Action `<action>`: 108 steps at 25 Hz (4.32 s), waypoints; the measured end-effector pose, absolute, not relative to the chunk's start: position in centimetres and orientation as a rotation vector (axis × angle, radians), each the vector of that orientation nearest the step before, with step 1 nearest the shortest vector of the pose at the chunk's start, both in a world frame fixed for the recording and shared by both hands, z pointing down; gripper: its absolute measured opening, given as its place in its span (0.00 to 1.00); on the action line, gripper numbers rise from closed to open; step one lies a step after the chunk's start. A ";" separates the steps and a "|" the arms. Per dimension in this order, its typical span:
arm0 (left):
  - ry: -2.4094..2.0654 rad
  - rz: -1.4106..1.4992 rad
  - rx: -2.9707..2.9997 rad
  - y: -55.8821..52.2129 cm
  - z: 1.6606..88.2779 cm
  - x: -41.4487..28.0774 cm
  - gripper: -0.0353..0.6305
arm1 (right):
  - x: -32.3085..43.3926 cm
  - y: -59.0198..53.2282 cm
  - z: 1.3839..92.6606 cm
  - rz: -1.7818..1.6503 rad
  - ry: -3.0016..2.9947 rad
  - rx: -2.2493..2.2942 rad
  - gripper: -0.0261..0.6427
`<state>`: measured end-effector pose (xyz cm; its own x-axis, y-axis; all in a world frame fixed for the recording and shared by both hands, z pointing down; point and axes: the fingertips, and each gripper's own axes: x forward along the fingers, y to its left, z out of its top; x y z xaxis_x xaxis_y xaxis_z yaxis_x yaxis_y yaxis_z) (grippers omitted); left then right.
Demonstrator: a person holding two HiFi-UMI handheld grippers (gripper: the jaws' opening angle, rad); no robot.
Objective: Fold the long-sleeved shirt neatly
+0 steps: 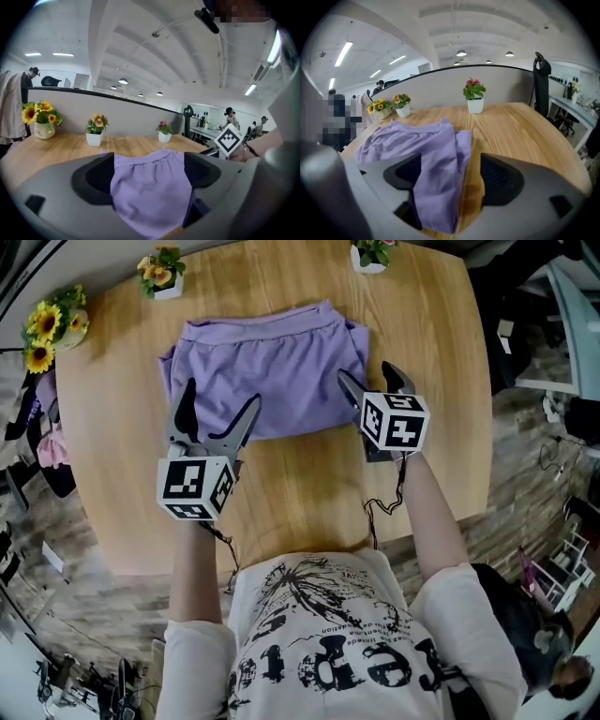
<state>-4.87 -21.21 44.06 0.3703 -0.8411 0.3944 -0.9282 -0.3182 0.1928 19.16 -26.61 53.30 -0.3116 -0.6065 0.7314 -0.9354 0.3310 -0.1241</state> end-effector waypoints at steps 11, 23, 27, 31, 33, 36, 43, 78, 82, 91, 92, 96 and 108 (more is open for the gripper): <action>-1.443 0.453 2.389 -15.4 46.3 1.5 0.66 | 19.3 -26.6 57.2 0.882 -1.969 1.295 0.54; -1.552 0.344 2.320 -12.1 44.8 1.9 0.06 | 18.3 -25.9 57.4 0.842 -2.048 1.154 0.12; -1.583 0.331 2.317 -11.3 44.4 1.8 0.06 | 18.2 -25.9 56.8 0.840 -2.064 1.163 0.10; -1.606 0.326 2.309 -10.5 44.1 1.0 0.06 | 17.9 -25.8 55.8 0.857 -2.096 1.173 0.10; -1.599 0.317 2.318 -10.3 43.7 0.5 0.06 | 17.8 -26.0 54.5 0.857 -2.095 1.201 0.10; -1.587 0.279 2.334 -10.2 43.0 -0.5 0.06 | 17.2 -26.1 52.7 0.835 -2.093 1.220 0.10; -1.521 0.234 2.421 -10.6 41.1 -3.8 0.06 | 13.0 -26.8 48.0 0.651 -2.105 1.214 0.09; -1.466 0.327 2.393 -5.5 44.2 -29.7 0.06 | -21.6 -17.5 52.5 0.591 -2.041 0.988 0.38; -1.461 0.329 2.400 -4.9 43.9 -30.2 0.06 | -21.9 -17.1 51.5 0.610 -2.068 1.009 0.37; -1.472 0.319 2.463 -5.6 41.4 -27.9 0.06 | -17.7 -17.7 45.2 0.532 -2.221 1.167 0.29; -1.470 0.314 2.478 -5.8 40.8 -27.3 0.06 | -16.6 -17.8 44.6 0.518 -2.231 1.192 0.26; -1.475 0.328 2.538 -6.6 38.3 -24.9 0.06 | -12.4 -18.1 41.8 0.449 -2.288 1.302 0.07; -1.596 0.341 2.574 -8.0 31.4 -18.4 0.06 | -2.6 -15.6 33.7 0.198 -2.488 1.259 0.04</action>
